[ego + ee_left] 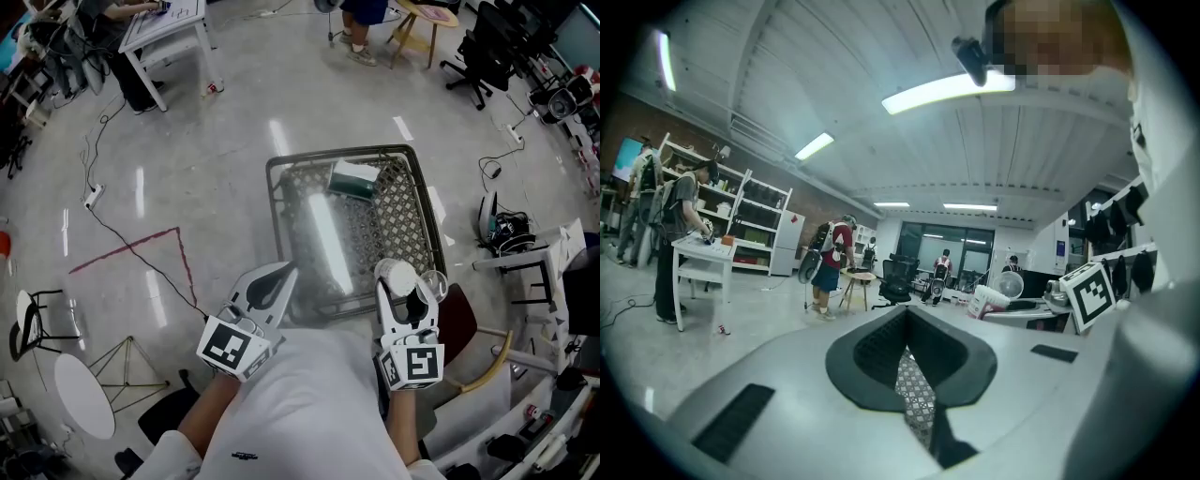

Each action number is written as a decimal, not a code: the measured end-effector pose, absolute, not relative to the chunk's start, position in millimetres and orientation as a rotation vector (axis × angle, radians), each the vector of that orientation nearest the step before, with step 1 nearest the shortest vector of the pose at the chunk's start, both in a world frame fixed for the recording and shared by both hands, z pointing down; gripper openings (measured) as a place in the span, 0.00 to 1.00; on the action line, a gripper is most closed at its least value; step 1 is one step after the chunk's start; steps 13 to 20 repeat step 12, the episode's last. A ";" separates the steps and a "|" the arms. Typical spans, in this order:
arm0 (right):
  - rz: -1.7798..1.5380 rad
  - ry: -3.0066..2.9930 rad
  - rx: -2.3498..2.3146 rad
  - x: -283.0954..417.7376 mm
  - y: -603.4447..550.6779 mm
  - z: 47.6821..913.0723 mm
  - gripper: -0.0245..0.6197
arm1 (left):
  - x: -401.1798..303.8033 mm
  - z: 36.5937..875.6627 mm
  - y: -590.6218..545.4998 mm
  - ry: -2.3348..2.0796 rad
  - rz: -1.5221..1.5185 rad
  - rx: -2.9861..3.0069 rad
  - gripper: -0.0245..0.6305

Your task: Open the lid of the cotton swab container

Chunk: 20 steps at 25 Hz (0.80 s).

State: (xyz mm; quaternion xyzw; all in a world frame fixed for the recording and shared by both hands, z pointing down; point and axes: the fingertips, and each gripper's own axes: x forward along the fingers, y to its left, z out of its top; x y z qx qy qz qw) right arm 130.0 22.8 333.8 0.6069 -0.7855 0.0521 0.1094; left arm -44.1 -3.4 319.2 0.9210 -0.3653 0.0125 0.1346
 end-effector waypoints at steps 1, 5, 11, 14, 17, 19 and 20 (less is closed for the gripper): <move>0.155 -2.311 1.786 129.5 23.1 333.3 0.37 | -44.4 319.6 -2.6 -1.060 0.037 2.667 0.04; 0.149 -2.319 1.784 128.4 25.5 332.4 0.37 | -43.2 321.7 1.2 -1.055 0.038 2.657 0.04; 0.153 -2.323 1.787 124.7 27.4 331.3 0.37 | -40.2 318.6 2.9 -1.040 0.035 2.667 0.04; 0.151 -2.324 1.786 124.3 28.2 331.0 0.37 | -39.6 317.6 3.4 -1.039 0.034 2.668 0.04; 0.151 -2.324 1.786 124.3 28.2 331.0 0.37 | -39.6 317.6 3.4 -1.039 0.034 2.668 0.04; 0.151 -2.324 1.786 124.3 28.2 331.0 0.37 | -39.6 317.6 3.4 -1.039 0.034 2.668 0.04; 0.151 -2.324 1.786 124.3 28.2 331.0 0.37 | -39.6 317.6 3.4 -1.039 0.034 2.668 0.04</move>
